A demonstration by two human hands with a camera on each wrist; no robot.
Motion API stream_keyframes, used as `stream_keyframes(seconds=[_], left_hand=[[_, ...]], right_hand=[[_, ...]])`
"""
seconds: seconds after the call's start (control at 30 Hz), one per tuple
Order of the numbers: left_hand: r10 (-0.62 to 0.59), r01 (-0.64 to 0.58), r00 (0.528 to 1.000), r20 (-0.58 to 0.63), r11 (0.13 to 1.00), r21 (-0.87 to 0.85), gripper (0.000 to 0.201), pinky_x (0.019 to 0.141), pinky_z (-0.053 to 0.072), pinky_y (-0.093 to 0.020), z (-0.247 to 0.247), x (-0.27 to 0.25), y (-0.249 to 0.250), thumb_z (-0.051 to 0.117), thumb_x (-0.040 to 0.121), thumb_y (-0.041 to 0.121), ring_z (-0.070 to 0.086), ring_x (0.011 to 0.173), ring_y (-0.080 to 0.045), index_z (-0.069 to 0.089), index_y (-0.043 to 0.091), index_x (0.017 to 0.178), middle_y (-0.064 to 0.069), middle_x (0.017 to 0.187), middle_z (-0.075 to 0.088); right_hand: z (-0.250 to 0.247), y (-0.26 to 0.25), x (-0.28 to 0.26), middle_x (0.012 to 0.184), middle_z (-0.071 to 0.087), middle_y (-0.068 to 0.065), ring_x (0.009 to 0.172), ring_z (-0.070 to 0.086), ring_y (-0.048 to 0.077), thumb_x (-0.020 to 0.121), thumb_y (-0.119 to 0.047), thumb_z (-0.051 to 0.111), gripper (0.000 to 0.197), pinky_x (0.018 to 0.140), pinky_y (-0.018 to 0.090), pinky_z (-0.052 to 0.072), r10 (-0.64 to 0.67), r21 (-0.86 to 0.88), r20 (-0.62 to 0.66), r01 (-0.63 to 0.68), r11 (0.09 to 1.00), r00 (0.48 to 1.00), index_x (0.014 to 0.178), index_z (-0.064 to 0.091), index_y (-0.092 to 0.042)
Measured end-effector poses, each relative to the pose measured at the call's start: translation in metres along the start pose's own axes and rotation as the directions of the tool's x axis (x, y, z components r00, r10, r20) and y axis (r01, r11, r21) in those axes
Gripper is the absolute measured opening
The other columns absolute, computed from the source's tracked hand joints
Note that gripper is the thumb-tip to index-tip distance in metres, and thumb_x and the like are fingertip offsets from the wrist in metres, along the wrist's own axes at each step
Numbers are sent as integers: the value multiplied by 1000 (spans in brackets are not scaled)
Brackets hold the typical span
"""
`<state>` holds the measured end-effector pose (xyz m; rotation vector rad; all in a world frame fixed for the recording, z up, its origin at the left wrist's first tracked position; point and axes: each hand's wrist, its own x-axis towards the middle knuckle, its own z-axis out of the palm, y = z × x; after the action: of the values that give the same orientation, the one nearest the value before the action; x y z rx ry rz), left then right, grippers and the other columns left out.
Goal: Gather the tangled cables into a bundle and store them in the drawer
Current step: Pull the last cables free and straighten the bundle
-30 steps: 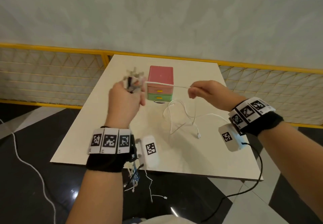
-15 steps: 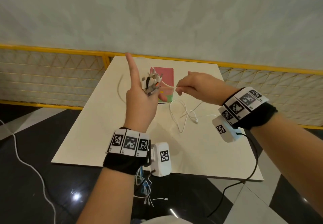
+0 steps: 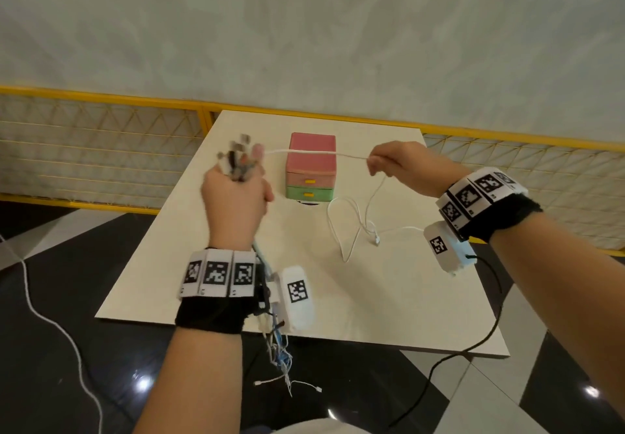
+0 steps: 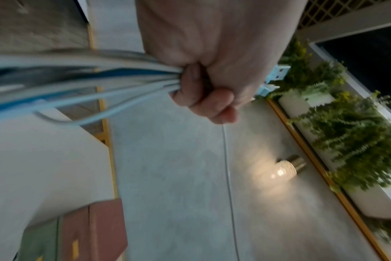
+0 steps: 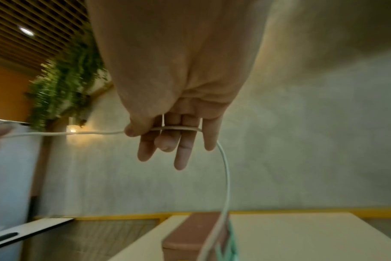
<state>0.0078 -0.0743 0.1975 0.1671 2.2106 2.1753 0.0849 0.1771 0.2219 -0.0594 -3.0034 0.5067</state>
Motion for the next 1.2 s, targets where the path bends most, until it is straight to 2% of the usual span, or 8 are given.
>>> stream_keyframes(seconds=[0.1, 0.23, 0.3, 0.4, 0.63, 0.73, 0.93, 1.2], left_hand=[[-3, 2, 1000, 9, 996, 84, 25, 36, 35, -19, -10, 5, 4, 57, 98, 30, 42, 30, -11, 63, 7, 94, -3, 52, 66], [-3, -32, 946, 323, 994, 102, 40, 35, 37, -23, 17, -17, 8, 56, 98, 16, 50, 30, -6, 49, 28, 135, -13, 87, 71], [1, -100, 893, 451, 976, 195, 33, 39, 38, -24, 30, -25, 7, 58, 97, 26, 48, 32, -10, 53, 28, 129, -11, 73, 72], [40, -179, 874, 485, 953, 245, 17, 41, 36, -18, 34, -28, 4, 60, 95, 33, 42, 32, -8, 61, 22, 108, -5, 54, 64], [146, -140, 959, 244, 989, -41, 33, 47, 41, -21, 19, -29, 4, 69, 89, 13, 45, 39, -11, 58, 28, 116, 6, 54, 54], [138, -135, 975, 177, 990, -27, 18, 46, 37, -22, 8, -30, 5, 63, 93, 21, 41, 35, -9, 70, 5, 89, 4, 37, 47], [71, -48, 959, 276, 995, -88, 52, 35, 33, -18, 4, -47, 9, 52, 98, 41, 41, 28, -15, 63, 6, 60, -4, 39, 55], [-19, 31, 883, 469, 999, -19, 55, 37, 35, -18, 3, -76, 0, 51, 97, 44, 46, 31, -15, 61, 8, 57, -5, 43, 59]], right_hand=[[4, 12, -6, 87, 63, 5, 79, 53, 19, 100, -31, 37, 30, 66, 10, 35, 20, -8, -15, -20, 1000, 1000, 89, 61, -16], [4, -14, 4, 82, 59, -4, 82, 49, 15, 100, -27, 39, 28, 90, 24, 37, -228, -20, -67, 227, 974, 971, 91, 62, -13], [-1, -22, 8, 85, 61, -1, 87, 53, 18, 100, -28, 40, 28, 109, 30, 27, -327, -59, -111, 322, 945, 938, 94, 63, -13], [-12, -24, 4, 80, 54, -16, 82, 49, 13, 99, -28, 42, 27, 109, 32, 29, -368, -90, -185, 357, 930, 911, 98, 64, -12], [-14, -42, -43, 67, 57, -6, 57, 63, 11, 101, -26, 34, 23, 54, 31, 52, -36, 76, -53, 40, 996, 998, 101, 56, -20], [-8, -60, -69, 67, 59, -1, 52, 65, 13, 101, -29, 33, 24, 42, 29, 50, -8, 200, 43, -1, 980, 999, 103, 54, -19], [31, -71, -102, 69, 61, 4, 55, 66, 10, 101, -30, 32, 24, 47, 30, 55, 3, 295, 250, -79, 952, 968, 105, 53, -20], [109, -64, -129, 78, 68, -2, 68, 66, 9, 100, -31, 39, 25, 72, 33, 57, 48, 211, 444, -156, 965, 895, 104, 59, -18]])
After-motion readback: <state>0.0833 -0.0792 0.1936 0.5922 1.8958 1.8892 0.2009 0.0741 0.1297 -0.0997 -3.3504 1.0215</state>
